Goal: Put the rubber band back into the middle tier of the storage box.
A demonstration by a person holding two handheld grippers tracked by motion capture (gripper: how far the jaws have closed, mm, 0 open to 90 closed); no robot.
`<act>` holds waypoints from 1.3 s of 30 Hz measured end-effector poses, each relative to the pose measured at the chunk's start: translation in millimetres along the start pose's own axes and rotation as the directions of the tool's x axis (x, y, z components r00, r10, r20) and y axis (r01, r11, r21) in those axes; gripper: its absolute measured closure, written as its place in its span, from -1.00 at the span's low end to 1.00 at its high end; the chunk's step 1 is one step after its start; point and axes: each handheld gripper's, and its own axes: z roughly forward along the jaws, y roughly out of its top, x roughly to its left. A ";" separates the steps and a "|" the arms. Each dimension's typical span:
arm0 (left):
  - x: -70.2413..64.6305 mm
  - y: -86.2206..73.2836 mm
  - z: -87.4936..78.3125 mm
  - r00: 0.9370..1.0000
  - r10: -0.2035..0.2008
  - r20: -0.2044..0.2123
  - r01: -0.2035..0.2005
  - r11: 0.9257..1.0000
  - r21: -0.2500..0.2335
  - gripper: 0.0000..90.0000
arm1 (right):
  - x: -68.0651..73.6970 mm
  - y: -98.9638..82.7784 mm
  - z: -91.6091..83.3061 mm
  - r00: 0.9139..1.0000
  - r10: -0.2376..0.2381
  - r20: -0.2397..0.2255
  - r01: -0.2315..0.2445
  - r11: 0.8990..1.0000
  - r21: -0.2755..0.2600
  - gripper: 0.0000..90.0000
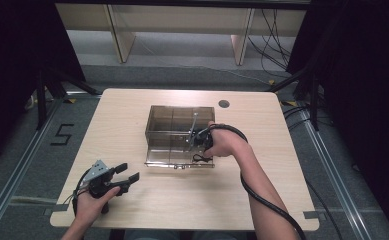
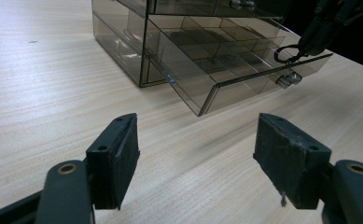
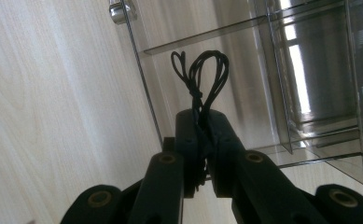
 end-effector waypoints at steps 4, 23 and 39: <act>0.1 0.1 -0.2 1.000 -0.001 -0.001 0.001 1.000 0.003 -0.33 | -1.2 1.1 1.0 1.000 -0.016 -0.007 0.015 1.000 -0.008 0.88; 0.0 0.0 0.0 1.000 0.001 0.000 -0.001 1.000 0.000 -0.33 | 5.3 -3.3 -8.6 1.000 0.027 0.016 -0.027 1.000 -0.003 0.65; -0.1 0.0 0.0 1.000 0.003 -0.001 -0.003 1.000 0.000 -0.33 | 15.1 -7.9 -9.8 1.000 0.025 0.006 -0.025 1.000 -0.008 0.51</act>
